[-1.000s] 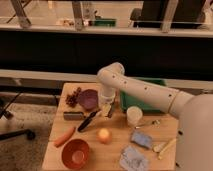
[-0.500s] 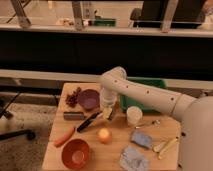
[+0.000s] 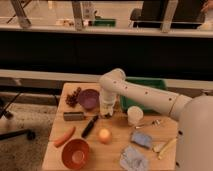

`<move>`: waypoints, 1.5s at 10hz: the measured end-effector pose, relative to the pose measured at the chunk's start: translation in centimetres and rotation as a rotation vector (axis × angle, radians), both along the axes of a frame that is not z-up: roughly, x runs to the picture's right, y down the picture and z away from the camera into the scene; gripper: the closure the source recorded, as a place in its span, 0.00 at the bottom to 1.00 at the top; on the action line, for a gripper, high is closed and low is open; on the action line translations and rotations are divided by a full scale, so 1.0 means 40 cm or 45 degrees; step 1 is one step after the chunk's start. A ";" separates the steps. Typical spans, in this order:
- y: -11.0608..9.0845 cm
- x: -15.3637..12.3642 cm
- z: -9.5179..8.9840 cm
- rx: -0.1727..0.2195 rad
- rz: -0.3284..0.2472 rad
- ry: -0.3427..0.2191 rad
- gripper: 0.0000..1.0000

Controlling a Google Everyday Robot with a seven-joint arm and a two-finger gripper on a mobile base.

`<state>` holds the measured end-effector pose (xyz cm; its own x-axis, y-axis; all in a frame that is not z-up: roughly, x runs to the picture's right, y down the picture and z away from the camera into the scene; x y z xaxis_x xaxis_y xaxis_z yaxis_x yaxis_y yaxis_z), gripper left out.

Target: Place brush in table surface

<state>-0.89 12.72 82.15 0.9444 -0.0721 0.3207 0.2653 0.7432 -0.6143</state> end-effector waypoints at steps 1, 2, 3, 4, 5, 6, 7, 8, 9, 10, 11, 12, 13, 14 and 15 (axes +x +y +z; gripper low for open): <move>0.000 0.003 -0.002 -0.006 0.004 0.002 0.57; 0.000 0.003 -0.004 -0.008 0.008 -0.001 0.47; -0.001 0.004 -0.006 -0.010 0.013 -0.003 0.36; -0.001 0.006 -0.008 -0.011 0.016 -0.005 0.27; -0.003 0.005 -0.011 -0.009 0.021 -0.010 0.21; -0.006 0.005 -0.015 -0.005 0.027 -0.016 0.20; -0.009 0.007 -0.020 0.000 0.034 -0.024 0.20; -0.011 0.008 -0.025 0.005 0.040 -0.034 0.20; -0.014 0.008 -0.030 0.008 0.045 -0.042 0.20; -0.015 0.008 -0.033 0.008 0.049 -0.051 0.20; -0.017 0.007 -0.039 0.010 0.053 -0.062 0.20; -0.020 0.009 -0.044 0.012 0.058 -0.072 0.20; -0.020 0.010 -0.048 0.012 0.059 -0.076 0.20; -0.020 0.004 -0.052 0.011 0.057 -0.084 0.20; -0.021 0.003 -0.055 0.011 0.057 -0.086 0.20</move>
